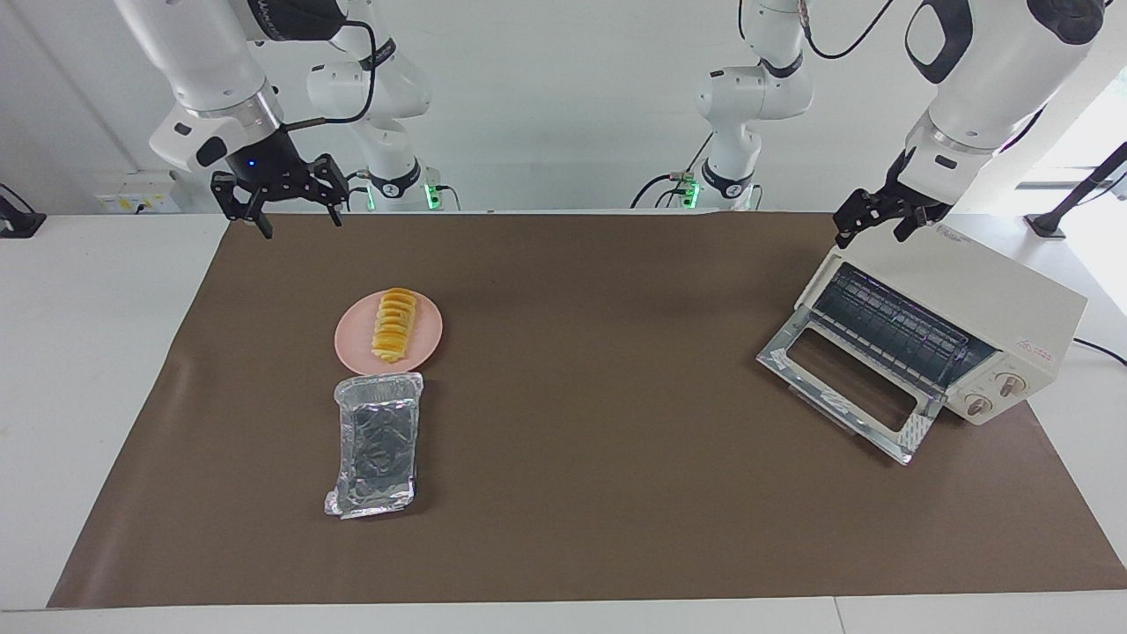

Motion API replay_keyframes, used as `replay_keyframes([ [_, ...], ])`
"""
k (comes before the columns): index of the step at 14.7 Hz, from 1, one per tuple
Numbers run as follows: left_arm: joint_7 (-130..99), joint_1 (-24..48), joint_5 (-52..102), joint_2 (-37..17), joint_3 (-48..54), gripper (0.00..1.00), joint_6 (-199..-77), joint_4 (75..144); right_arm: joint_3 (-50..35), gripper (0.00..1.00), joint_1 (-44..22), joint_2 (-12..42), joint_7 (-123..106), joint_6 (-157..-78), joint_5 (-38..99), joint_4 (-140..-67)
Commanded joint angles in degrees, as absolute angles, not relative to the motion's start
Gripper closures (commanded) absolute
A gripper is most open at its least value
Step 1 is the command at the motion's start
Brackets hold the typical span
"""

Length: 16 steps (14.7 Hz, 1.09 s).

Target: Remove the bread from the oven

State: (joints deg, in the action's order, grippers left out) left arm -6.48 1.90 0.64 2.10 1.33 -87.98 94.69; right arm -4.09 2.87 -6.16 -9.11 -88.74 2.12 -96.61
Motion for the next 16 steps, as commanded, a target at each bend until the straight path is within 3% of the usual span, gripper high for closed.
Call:
replay_keyframes([
  [1, -6.15, 1.67, 1.05, 2.9, 1.23, 0.0, -87.19, 95.01, -4.57, 0.0, 4.57, -4.48, -10.2, -84.3, 2.82, -91.68],
  [16, -6.15, 1.67, 1.05, 2.9, 1.23, 0.0, -87.19, 95.01, -4.22, 0.0, 4.57, -2.72, -10.28, -85.08, -0.09, -88.77],
])
